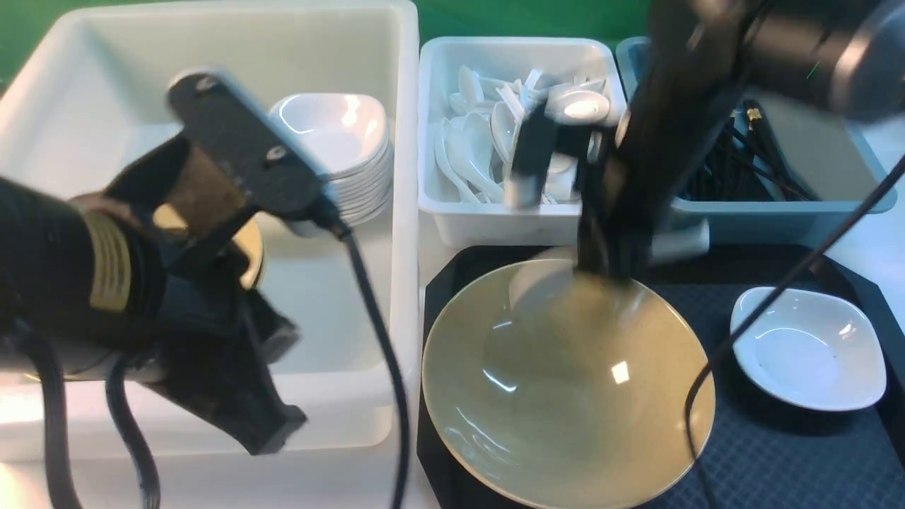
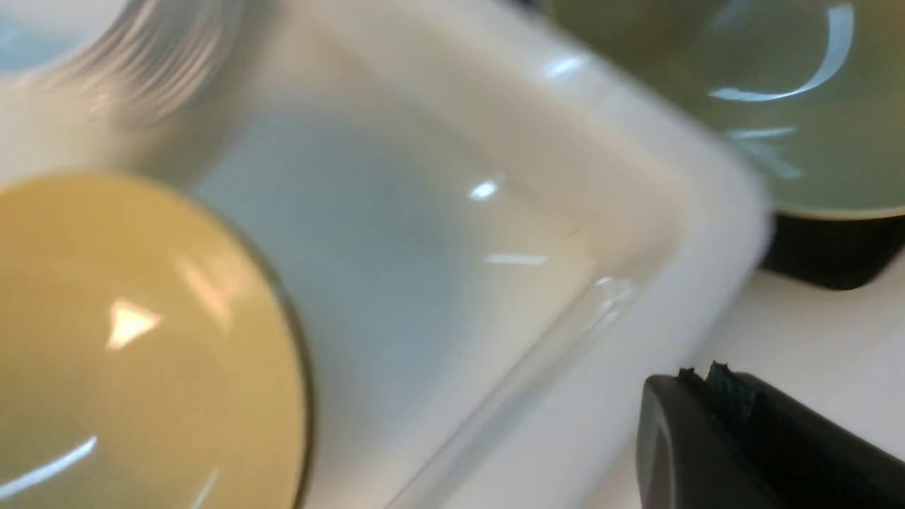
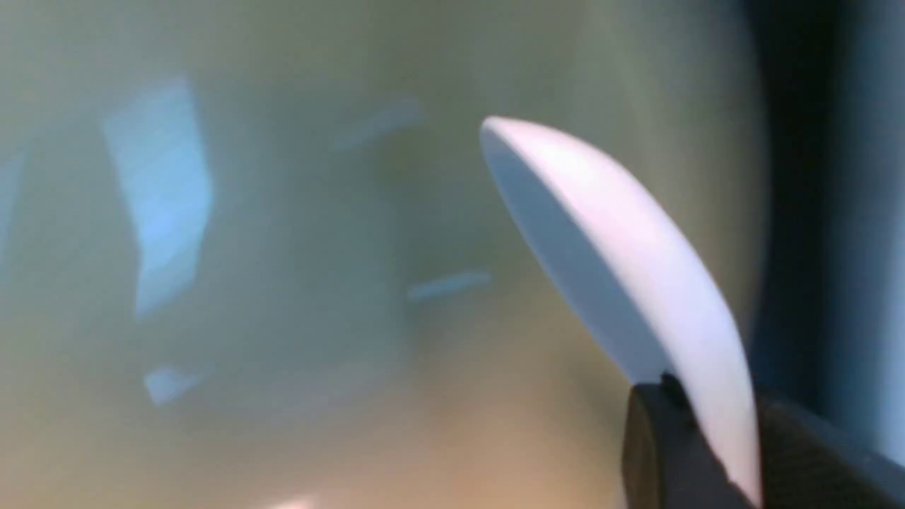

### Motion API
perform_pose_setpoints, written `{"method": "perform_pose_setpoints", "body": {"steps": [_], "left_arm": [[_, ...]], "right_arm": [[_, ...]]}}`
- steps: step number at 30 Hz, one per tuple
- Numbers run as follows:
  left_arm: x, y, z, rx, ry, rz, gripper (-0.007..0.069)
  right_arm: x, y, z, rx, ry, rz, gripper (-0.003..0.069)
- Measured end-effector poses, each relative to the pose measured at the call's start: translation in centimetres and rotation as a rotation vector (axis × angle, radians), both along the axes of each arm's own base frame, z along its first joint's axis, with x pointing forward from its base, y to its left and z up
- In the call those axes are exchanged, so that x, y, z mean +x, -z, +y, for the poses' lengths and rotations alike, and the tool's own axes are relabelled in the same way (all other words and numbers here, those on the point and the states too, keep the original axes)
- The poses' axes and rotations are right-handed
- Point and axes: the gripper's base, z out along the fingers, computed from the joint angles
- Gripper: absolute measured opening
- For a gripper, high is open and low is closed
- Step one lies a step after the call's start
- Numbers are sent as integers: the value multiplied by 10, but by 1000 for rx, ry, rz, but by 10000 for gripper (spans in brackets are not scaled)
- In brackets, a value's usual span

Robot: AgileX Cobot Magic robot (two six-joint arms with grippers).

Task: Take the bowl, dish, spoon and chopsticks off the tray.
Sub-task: Use the right arm to put the soup spoon into the small storage box in the middle

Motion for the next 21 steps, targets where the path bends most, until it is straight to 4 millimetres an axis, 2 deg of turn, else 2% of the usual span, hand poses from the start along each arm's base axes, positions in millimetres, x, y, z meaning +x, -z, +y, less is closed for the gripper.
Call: {"method": "perform_pose_setpoints", "body": {"steps": [1,2,5,6,8,10,11,13,15,16,17,18,19,21], "left_arm": [[0,3,1,7,-15,5,-8],[0,5,1,8,-21,10,-8],[-2,16,0,-12,-37,52,-8],[-2,16,-1,-19,-36,54,-8],[-3,16,-5,-68,-31,66,-8],[-4,16,-7,-95,-28,71,-8],[-4,15,-10,-134,-24,78,-8],[-5,14,-13,-171,-22,87,-8],[-5,13,-15,-203,-21,97,-8],[-6,13,-16,-214,-21,102,-8],[-6,14,-17,-229,-23,111,-8],[-6,14,-18,-230,-24,111,-8],[-6,13,-18,-242,-35,112,-8],[-4,13,-19,-245,-52,107,-8]], "right_arm": [[9,-10,-4,40,56,-58,128],[11,-10,-5,45,68,-63,128],[45,-34,-14,244,323,-249,128],[48,-36,-14,268,349,-263,128],[68,-36,-12,401,472,-340,128],[75,-31,-10,432,497,-358,132],[85,-20,-7,470,527,-376,155],[93,-8,-4,502,564,-375,208],[98,3,-2,531,611,-355,294],[100,8,-2,541,640,-336,354],[101,9,-4,548,680,-302,450],[101,8,-5,549,683,-300,461],[98,-4,-8,535,694,-272,564],[93,-17,-11,499,672,-252,608]]}}
